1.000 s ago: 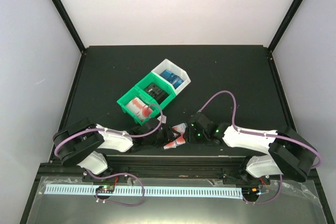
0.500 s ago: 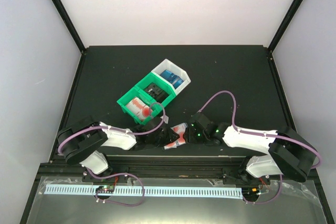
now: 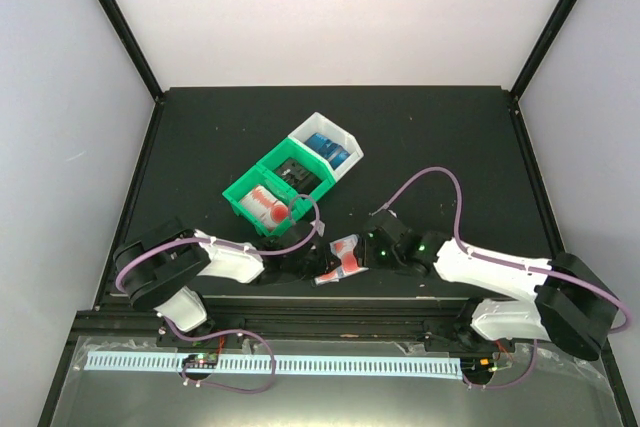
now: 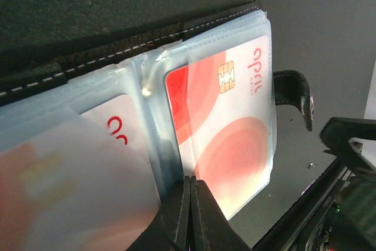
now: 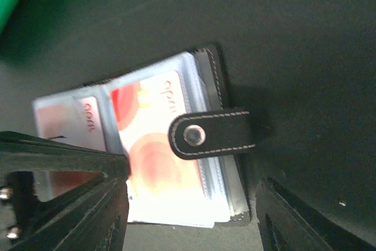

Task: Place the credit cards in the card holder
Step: Insert the credit card into the card holder.

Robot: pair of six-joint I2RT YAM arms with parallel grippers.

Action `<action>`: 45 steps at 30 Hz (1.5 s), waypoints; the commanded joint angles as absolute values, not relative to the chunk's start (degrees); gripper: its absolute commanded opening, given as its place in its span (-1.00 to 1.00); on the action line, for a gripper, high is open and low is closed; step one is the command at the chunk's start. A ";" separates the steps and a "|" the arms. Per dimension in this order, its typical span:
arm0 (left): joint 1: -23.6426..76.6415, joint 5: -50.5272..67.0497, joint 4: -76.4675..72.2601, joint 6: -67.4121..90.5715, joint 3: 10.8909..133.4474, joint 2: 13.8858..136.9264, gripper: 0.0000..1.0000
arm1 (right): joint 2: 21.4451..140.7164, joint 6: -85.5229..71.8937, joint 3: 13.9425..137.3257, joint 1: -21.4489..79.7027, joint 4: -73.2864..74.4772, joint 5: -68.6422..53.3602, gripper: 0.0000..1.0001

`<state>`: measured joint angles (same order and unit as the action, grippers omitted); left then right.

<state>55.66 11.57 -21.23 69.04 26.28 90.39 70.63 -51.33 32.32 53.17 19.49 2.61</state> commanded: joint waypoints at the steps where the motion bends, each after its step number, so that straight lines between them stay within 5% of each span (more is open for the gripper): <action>1: 56.16 10.11 -16.16 67.83 28.10 91.41 -0.97 | 69.28 -49.13 34.69 53.44 22.07 5.36 0.20; 33: 56.34 7.04 -5.71 68.07 27.69 91.09 -0.97 | 77.91 -45.92 35.08 53.41 13.68 -8.31 -0.32; 39: 56.34 5.59 -4.35 66.78 28.00 88.66 -0.97 | 76.48 -45.55 34.98 53.45 13.47 -9.16 -0.26; 45: 56.38 0.12 2.26 61.88 30.40 81.78 -0.67 | 76.39 -45.46 33.75 53.45 8.12 -14.39 -0.07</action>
<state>56.03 6.42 -7.81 66.48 29.23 85.78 77.25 -45.87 34.39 53.28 13.72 -9.80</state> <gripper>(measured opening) 0.123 0.443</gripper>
